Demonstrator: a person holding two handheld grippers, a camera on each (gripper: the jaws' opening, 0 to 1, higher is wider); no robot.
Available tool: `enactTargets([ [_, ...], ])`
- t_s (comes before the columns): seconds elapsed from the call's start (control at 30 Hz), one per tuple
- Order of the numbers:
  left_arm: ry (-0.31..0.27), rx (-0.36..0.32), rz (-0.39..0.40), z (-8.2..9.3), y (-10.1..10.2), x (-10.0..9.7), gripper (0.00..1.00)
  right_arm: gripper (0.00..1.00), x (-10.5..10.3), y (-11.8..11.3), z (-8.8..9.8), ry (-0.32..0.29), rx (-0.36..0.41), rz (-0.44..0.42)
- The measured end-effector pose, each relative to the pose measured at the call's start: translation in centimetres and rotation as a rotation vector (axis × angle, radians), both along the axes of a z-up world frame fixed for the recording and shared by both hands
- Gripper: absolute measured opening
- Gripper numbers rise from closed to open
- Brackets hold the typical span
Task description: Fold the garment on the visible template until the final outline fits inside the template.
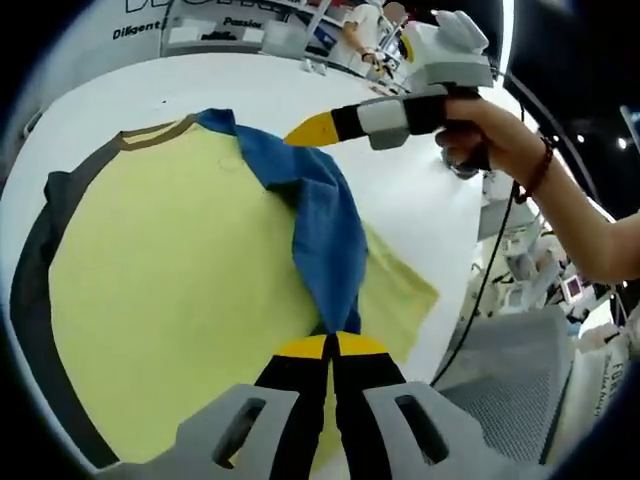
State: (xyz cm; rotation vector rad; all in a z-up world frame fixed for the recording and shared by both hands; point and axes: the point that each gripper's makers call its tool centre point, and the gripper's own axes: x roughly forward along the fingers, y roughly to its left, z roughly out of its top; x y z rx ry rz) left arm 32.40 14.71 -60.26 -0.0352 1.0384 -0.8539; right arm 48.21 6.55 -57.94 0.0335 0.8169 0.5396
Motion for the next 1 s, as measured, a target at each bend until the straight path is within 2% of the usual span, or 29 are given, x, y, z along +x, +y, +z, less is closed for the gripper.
enactTargets([
  [0.07, -0.007, -0.004, 0.003, 0.0, 0.0, 0.1, 0.00, 0.21, 0.7, 0.3, -0.6, 0.008, -0.009, -0.004],
  [0.23, -0.032, -0.013, 0.006, 0.2, 0.0, 0.6, 0.00, 0.23, 2.2, 0.8, -2.9, 0.019, -0.086, 0.002],
  [0.43, -0.026, -0.027, 0.024, 0.1, 0.0, 0.9, 0.00, 0.21, 2.3, 0.9, -4.8, 0.027, -0.150, 0.016],
  [0.5, -0.027, -0.034, 0.023, 0.2, -0.1, 1.0, 0.00, 0.19, 2.2, 0.6, -5.4, 0.048, -0.159, 0.018],
  [0.6, -0.025, -0.032, 0.023, 0.1, -0.1, 1.0, 0.00, 0.18, 2.0, 0.6, -5.9, 0.055, -0.168, 0.023],
  [0.8, -0.025, -0.038, 0.034, 0.2, 0.0, 1.2, 0.00, 0.09, 1.0, 0.3, -6.1, 0.052, -0.184, 0.027],
  [0.93, -0.037, -0.045, 0.043, 0.4, -0.1, 1.4, 0.00, 0.00, 1.4, -0.3, -6.3, -0.013, -0.253, 0.032],
  [1.0, -0.033, -0.046, 0.044, 0.4, -0.1, 1.3, 0.00, 0.00, 1.3, -0.2, -6.4, -0.018, -0.267, 0.036],
])
